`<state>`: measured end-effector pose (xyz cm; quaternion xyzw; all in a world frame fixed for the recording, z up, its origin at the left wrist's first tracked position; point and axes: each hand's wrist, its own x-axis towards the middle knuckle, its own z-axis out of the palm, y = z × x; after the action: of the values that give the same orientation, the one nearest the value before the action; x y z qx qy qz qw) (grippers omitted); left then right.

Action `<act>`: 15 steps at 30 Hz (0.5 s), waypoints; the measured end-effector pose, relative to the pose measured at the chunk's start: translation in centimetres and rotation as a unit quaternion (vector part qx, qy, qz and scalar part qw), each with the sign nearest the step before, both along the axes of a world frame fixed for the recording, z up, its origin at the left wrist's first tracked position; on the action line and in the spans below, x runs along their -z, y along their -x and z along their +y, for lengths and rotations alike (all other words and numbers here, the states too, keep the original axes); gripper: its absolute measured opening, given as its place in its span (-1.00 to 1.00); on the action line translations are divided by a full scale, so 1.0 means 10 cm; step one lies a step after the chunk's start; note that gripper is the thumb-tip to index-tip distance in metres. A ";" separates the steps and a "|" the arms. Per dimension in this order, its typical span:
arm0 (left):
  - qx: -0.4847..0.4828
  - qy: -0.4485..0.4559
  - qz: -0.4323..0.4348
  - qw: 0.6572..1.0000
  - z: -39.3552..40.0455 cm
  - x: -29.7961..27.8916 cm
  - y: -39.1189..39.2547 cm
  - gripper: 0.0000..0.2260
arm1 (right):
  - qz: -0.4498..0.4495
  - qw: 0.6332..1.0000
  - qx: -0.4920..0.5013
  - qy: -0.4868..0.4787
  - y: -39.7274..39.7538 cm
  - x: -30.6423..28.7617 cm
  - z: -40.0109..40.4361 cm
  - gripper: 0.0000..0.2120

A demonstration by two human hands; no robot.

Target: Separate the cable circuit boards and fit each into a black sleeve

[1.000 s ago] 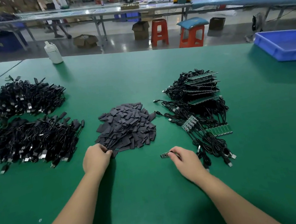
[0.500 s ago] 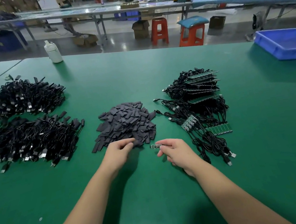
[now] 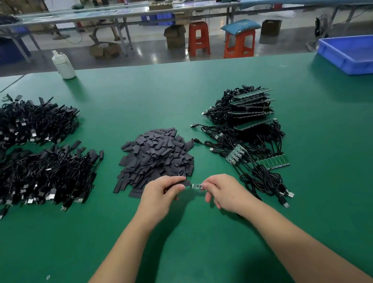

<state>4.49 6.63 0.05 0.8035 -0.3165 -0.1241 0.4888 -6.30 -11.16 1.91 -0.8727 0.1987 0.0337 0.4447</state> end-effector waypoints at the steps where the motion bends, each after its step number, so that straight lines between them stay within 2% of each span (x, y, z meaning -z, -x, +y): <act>1: 0.001 0.000 -0.015 1.000 0.01 0.00 0.00 -0.79 | -0.005 1.000 0.004 -0.011 0.00 -0.01 -0.01 -0.77; 7: -0.011 0.013 -0.050 0.999 0.01 0.02 0.01 -0.78 | -0.026 0.990 0.032 -0.132 0.02 -0.03 -0.04 -0.79; 15: -0.033 0.027 -0.046 0.998 -0.02 0.01 0.07 -0.79 | -0.045 0.987 0.033 -0.151 0.04 -0.02 -0.01 -0.77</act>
<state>3.81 6.38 -0.08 0.8046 -0.3154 -0.0621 0.4993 -6.68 -11.27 2.14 -0.7893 0.2001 0.0090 0.5804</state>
